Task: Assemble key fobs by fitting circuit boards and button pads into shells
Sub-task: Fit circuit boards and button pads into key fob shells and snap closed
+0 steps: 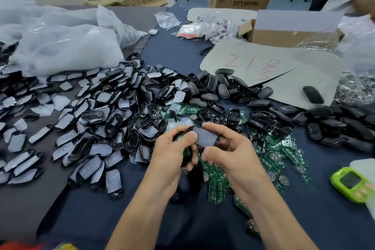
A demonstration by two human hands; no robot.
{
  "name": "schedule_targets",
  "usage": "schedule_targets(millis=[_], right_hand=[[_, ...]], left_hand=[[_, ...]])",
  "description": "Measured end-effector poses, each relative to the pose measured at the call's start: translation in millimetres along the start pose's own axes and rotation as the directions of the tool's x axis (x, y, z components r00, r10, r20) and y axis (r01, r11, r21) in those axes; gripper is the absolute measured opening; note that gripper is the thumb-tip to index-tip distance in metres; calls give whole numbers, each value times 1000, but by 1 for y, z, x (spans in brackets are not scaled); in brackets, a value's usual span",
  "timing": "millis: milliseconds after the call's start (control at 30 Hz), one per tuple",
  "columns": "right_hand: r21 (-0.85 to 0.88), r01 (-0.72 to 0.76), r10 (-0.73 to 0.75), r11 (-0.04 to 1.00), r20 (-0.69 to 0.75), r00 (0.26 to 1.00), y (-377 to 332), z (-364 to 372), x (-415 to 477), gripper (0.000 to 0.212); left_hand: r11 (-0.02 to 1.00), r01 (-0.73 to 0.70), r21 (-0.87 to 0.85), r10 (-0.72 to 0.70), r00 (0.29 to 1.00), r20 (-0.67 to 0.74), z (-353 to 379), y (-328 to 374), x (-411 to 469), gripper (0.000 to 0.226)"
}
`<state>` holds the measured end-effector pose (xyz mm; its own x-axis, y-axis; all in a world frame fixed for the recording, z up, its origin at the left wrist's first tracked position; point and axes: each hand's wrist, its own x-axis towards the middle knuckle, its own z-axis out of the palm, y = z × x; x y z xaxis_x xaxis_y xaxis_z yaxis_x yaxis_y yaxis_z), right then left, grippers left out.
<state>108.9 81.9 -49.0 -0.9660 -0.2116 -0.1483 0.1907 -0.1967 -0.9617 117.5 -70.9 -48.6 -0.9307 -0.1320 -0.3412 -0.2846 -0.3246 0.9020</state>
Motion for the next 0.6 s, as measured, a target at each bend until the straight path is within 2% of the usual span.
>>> schedule_targets(millis=[67,167,300,400,500,567,600], right_hand=[[-39,84,-83,996,21,996,2,-2,-4,59],[-21,169,-169,985,5,986,4,-1,-7,65],[75,203,-203,976,-16,979,5,0,-8,55],[108,201,-198,974,-38,979,7,2,-8,43],[211,116,-97,971,-99,990,6,4,-7,27],[303,-4,51,953,-149,987,3,2,-4,17],[336,-66,126,940,-162,979,2,-1,-3,16]], left_hand=[[992,78,-102,-71,995,66,0,4,-1,5],[985,123,-122,-105,984,144,3,6,-3,6],[977,145,-157,-118,979,165,8,1,-5,24],[987,112,-111,-96,985,141,12,-1,-5,11],[997,58,-55,-53,995,86,15,-5,-5,21],[1000,-20,12,19,999,42,13,-8,-5,24],[991,-85,102,82,996,39,11,-8,-5,23]])
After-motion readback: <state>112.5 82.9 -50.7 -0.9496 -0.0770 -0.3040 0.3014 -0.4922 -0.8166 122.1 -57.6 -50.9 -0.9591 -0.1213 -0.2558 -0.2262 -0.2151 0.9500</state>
